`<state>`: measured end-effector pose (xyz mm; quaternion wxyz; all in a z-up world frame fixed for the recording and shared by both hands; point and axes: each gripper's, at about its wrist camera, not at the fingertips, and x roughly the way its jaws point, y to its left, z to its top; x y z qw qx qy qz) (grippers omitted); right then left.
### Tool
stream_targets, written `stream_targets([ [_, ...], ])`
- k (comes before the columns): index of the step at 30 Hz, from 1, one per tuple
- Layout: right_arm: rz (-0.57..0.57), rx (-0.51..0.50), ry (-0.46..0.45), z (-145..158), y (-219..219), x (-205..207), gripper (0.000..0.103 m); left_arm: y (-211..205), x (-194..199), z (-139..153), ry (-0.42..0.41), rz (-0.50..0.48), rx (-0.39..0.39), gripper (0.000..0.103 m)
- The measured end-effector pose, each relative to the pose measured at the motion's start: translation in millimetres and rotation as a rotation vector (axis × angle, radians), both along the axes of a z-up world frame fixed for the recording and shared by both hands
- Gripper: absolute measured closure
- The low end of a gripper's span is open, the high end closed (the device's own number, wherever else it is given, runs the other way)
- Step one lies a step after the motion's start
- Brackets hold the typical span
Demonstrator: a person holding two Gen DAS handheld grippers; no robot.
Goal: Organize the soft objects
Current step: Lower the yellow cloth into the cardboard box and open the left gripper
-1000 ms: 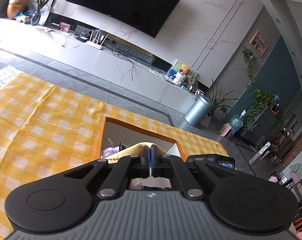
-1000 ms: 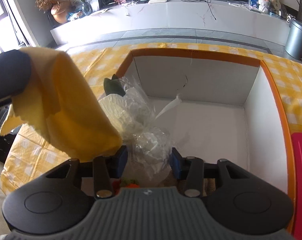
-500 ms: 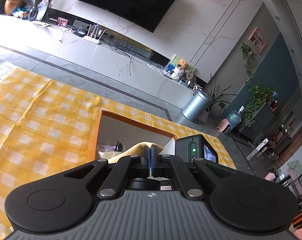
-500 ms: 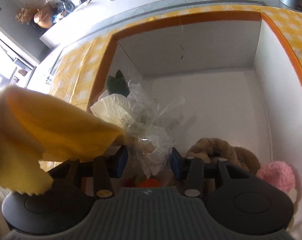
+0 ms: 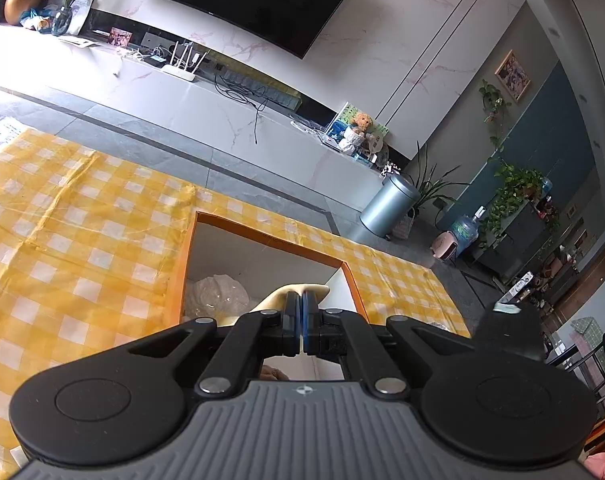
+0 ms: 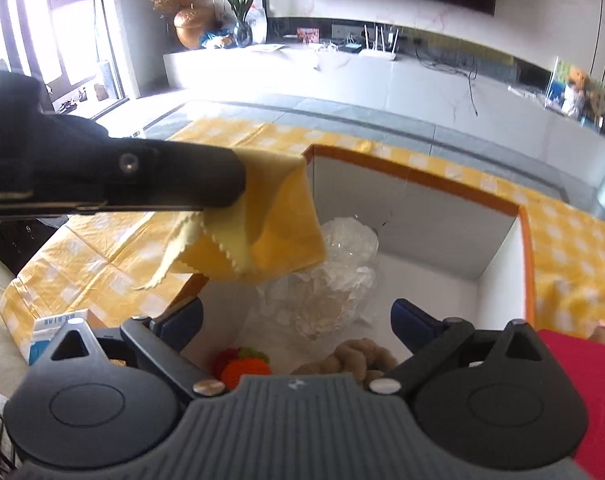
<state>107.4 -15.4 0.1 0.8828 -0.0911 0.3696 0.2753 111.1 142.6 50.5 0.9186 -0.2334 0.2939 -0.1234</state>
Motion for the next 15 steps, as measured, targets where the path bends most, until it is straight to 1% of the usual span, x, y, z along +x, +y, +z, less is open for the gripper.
stream_targets([
  [3,-0.03,-0.012,-0.059,8.1,-22.5,-10.2,0.003,-5.0,0.8,-2.4,0.005,-0.012,0.003,0.102],
  [7,-0.068,0.035,-0.127,18.3,-62.0,-23.5,0.003,-14.3,3.9,-7.2,0.009,-0.04,0.003,0.102],
  [12,-0.129,0.11,-0.217,28.0,-96.5,-36.3,0.003,-32.3,5.0,-11.0,-0.039,-0.119,-0.024,0.102],
  [15,-0.184,0.138,-0.228,29.5,-115.2,-34.8,0.003,-45.2,6.8,-12.2,-0.061,-0.167,-0.04,0.102],
])
